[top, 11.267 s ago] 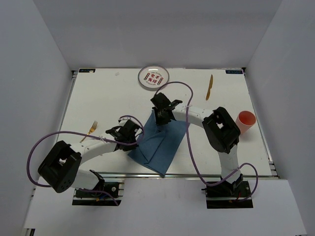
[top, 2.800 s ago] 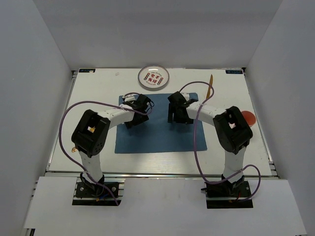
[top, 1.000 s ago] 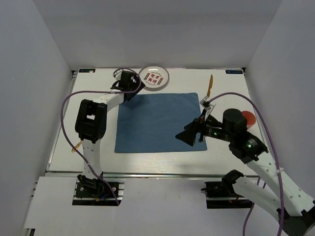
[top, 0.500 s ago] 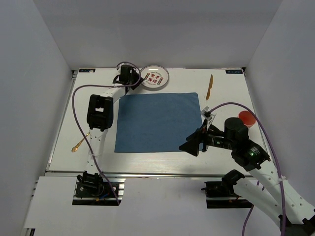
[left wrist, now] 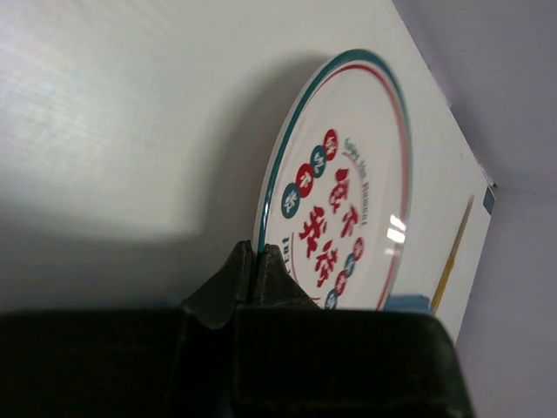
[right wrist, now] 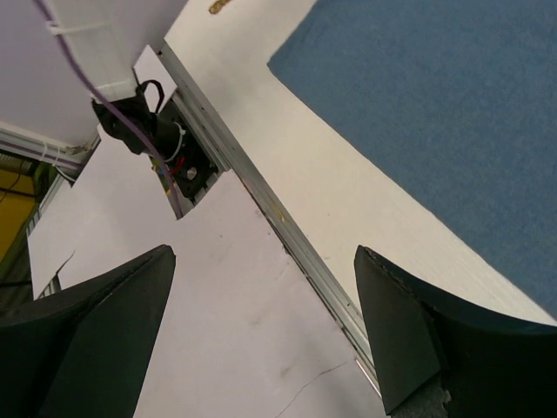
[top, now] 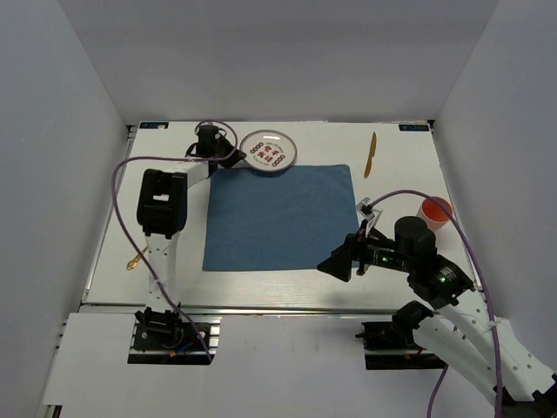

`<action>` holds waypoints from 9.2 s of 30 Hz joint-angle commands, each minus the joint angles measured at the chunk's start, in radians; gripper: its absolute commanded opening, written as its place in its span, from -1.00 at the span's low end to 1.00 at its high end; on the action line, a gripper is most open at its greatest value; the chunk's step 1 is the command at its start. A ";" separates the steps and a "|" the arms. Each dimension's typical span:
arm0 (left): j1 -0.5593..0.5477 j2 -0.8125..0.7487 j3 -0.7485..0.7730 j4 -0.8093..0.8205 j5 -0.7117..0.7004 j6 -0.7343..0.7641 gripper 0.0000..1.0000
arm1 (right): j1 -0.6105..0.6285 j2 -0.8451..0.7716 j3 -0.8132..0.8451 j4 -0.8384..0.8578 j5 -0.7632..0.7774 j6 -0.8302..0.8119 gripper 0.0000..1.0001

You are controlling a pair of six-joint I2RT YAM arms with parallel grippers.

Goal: Set the dinner table for one person

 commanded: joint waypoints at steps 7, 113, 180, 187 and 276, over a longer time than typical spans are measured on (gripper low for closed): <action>0.027 -0.634 -0.276 0.078 0.112 0.129 -1.00 | 0.003 -0.035 -0.047 0.029 0.080 0.038 0.79; -0.099 -1.353 -0.770 -0.768 -0.212 0.516 0.96 | -0.658 0.884 0.421 -0.126 1.016 -0.006 0.28; -0.089 -1.386 -0.776 -0.771 -0.287 0.485 0.96 | -0.288 1.359 1.551 -0.356 0.804 -0.115 0.79; -0.089 -1.380 -0.778 -0.768 -0.273 0.488 0.96 | -0.505 1.548 1.590 -0.433 0.703 -0.146 0.79; -0.089 -1.549 -0.787 -0.768 -0.382 0.448 0.96 | -0.175 0.788 0.134 0.110 0.622 -0.061 -1.00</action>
